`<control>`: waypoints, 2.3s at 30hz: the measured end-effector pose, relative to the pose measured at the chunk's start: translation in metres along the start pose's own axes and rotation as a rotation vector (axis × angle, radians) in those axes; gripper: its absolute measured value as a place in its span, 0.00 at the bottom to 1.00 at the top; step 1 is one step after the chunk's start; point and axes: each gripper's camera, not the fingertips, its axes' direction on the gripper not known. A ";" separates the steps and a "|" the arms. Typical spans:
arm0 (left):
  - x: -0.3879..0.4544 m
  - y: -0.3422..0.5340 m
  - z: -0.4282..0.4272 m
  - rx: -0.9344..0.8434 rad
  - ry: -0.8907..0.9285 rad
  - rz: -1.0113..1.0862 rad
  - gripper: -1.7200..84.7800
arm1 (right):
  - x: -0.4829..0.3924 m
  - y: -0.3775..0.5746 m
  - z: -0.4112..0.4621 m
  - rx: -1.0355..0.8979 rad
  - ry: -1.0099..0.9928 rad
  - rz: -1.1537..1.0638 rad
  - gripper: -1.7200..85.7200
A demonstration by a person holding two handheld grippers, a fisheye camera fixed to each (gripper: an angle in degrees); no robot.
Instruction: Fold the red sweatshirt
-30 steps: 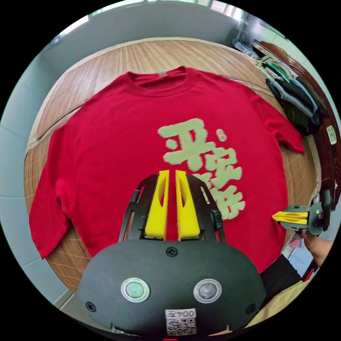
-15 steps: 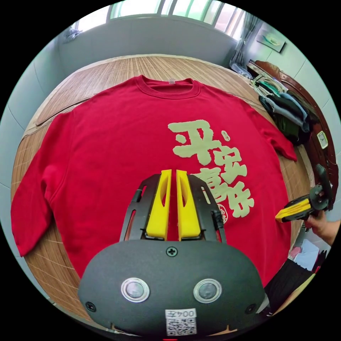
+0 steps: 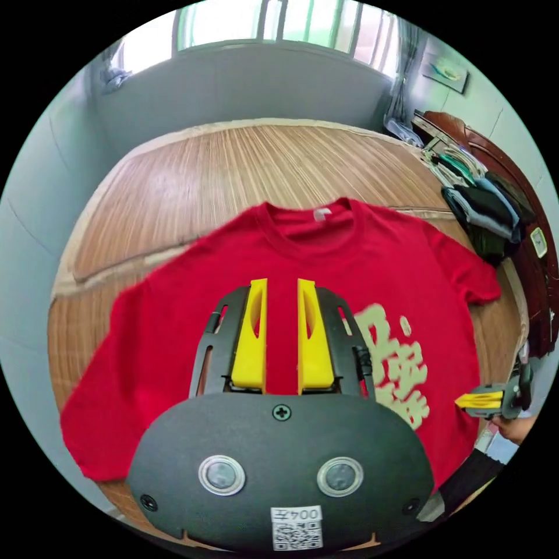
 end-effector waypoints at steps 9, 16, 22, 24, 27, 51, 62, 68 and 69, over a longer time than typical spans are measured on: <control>0.031 -0.148 0.062 -0.217 -0.165 0.286 0.13 | -0.018 0.000 0.012 -0.042 0.015 -0.001 0.01; 0.065 -0.165 0.091 -0.387 -0.212 0.432 0.13 | -0.038 0.016 0.020 -0.021 0.068 -0.041 0.01; 0.072 -0.161 0.075 -0.346 -0.261 0.439 0.07 | -0.047 0.036 0.025 0.021 0.061 -0.025 0.01; 0.072 -0.154 0.063 -0.281 -0.290 0.423 0.06 | -0.046 0.044 0.026 0.045 0.040 0.004 0.01; 0.062 -0.137 0.042 -0.124 -0.326 0.298 0.05 | -0.048 0.060 0.028 0.091 0.028 0.028 0.02; -0.004 0.096 0.009 0.095 -0.027 -0.216 0.10 | 0.036 -0.027 -0.073 0.398 -0.222 -0.027 0.15; -0.036 0.111 0.023 0.130 0.047 -0.256 0.07 | -0.003 -0.164 -0.104 0.420 0.022 -0.248 0.12; -0.061 0.117 0.030 0.150 0.124 -0.308 0.05 | -0.024 -0.229 -0.089 0.307 0.087 -0.426 0.13; -0.063 0.117 0.031 0.150 0.122 -0.307 0.05 | -0.025 -0.238 -0.087 0.281 0.069 -0.452 0.14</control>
